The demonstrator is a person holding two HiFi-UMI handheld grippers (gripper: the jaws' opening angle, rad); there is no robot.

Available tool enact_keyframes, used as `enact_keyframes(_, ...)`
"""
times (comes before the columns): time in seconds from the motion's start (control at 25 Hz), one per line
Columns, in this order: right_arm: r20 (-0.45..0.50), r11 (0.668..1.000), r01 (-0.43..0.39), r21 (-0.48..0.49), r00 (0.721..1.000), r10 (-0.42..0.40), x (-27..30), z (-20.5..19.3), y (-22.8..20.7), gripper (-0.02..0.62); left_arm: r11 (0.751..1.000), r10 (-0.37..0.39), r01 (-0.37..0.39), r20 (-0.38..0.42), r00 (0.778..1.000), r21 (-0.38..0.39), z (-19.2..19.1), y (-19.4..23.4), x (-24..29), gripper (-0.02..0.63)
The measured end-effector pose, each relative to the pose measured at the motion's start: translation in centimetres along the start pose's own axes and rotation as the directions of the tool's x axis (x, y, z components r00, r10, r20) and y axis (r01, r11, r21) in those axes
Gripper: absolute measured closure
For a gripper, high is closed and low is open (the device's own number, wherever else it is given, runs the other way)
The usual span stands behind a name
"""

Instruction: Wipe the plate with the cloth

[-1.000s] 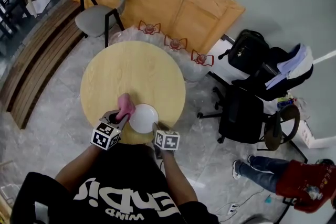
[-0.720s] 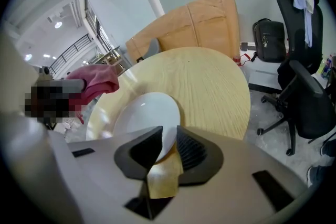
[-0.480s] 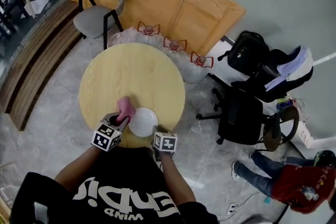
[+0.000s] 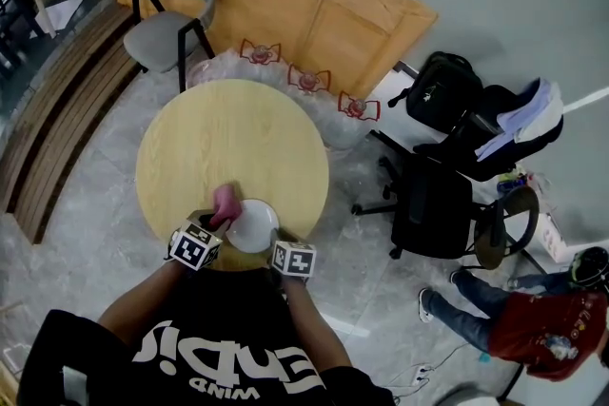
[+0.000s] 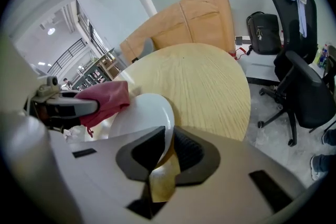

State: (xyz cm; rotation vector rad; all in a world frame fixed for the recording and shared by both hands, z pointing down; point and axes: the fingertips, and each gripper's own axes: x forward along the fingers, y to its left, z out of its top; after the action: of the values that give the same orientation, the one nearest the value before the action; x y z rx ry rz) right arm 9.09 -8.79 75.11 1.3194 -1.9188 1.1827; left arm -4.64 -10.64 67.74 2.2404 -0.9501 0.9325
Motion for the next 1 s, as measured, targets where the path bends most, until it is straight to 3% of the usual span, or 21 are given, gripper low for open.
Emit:
enact_keyframes(0.24, -0.002, 1.0, -0.014, 0.018, 1.0, 0.014, 0.1, 0.3, -0.1, 0.529, 0.995, -0.001, 0.012, -0.113, 0.994, 0.098, -1.6, -0.5, 2.4, 0.554)
enact_keyframes(0.44, 0.002, 0.998, -0.033, 0.052, 0.999, 0.033, 0.2, 0.3, -0.1, 0.531, 0.992, -0.007, 0.028, -0.172, 0.985, 0.12, -2.5, -1.1, 3.8, 0.554)
enact_keyframes(1.0, -0.046, 0.987, -0.109, 0.12, 0.992, 0.115, 0.3, -0.3, 0.2, 0.529, 0.985, -0.014, 0.05, -0.214, 0.977, 0.164, -1.6, -1.4, 6.1, 0.554)
